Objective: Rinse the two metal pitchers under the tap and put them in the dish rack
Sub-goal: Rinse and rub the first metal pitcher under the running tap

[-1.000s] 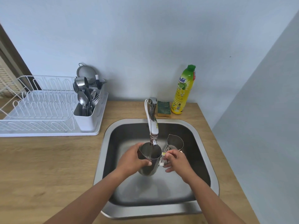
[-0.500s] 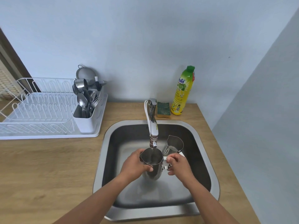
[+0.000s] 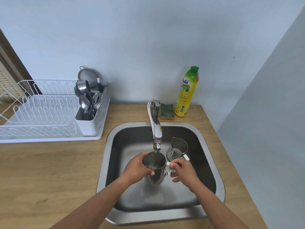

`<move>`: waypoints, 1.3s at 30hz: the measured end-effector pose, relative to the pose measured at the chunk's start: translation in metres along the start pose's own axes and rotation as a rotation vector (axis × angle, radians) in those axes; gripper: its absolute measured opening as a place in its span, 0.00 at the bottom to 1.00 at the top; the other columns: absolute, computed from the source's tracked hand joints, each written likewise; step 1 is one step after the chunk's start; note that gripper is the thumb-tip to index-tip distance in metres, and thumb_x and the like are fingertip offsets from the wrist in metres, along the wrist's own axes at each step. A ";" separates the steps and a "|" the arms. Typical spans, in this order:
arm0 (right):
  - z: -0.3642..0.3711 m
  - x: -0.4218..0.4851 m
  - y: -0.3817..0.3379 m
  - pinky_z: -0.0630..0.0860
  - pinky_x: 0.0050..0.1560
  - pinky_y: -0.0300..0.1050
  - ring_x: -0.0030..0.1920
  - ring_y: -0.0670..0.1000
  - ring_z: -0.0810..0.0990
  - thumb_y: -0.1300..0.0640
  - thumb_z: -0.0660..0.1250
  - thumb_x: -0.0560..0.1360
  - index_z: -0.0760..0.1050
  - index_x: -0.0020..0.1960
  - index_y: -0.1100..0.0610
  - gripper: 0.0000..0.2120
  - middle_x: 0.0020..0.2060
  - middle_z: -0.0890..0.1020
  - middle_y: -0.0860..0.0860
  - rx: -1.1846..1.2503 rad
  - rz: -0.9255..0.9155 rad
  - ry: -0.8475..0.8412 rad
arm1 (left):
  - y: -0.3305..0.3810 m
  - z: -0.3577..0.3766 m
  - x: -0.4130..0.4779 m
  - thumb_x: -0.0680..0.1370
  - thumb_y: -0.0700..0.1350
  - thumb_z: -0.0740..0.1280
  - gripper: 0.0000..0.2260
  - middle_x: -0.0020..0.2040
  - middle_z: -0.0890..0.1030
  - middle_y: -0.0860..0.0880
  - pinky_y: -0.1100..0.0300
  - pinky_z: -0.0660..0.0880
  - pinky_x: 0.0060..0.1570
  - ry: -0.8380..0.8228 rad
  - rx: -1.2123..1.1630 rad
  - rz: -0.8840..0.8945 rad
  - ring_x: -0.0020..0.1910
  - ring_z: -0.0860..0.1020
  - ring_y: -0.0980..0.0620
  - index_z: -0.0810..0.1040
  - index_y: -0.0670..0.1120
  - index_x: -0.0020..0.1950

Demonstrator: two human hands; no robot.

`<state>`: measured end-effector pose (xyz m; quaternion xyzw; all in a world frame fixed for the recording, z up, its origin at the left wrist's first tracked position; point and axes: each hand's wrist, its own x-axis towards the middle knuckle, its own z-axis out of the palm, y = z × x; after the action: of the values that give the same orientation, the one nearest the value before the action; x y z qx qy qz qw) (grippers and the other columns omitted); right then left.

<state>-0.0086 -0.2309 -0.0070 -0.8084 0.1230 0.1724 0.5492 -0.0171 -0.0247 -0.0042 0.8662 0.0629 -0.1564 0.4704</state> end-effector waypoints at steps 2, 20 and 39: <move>-0.005 0.000 -0.002 0.80 0.32 0.47 0.34 0.55 0.78 0.63 0.63 0.79 0.77 0.43 0.56 0.08 0.40 0.80 0.54 0.011 0.002 0.016 | -0.001 0.002 0.000 0.64 0.43 0.81 0.30 0.51 0.83 0.57 0.60 0.76 0.53 -0.006 -0.005 -0.012 0.51 0.81 0.57 0.75 0.52 0.63; -0.003 -0.002 -0.009 0.78 0.27 0.46 0.32 0.58 0.80 0.61 0.61 0.79 0.77 0.45 0.57 0.08 0.40 0.81 0.56 -0.032 0.016 -0.011 | -0.009 -0.005 0.005 0.64 0.48 0.80 0.28 0.52 0.82 0.55 0.56 0.78 0.57 -0.007 -0.096 -0.023 0.52 0.80 0.55 0.75 0.54 0.62; 0.012 -0.003 -0.015 0.70 0.21 0.39 0.26 0.49 0.79 0.47 0.63 0.79 0.74 0.51 0.54 0.10 0.37 0.83 0.53 -0.234 0.059 -0.023 | -0.019 -0.009 0.011 0.70 0.50 0.78 0.43 0.53 0.84 0.47 0.55 0.79 0.53 -0.022 -0.394 -0.222 0.51 0.83 0.50 0.60 0.41 0.78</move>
<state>-0.0076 -0.2139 0.0030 -0.8610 0.1194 0.2110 0.4470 -0.0101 -0.0075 -0.0184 0.7435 0.1821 -0.2013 0.6112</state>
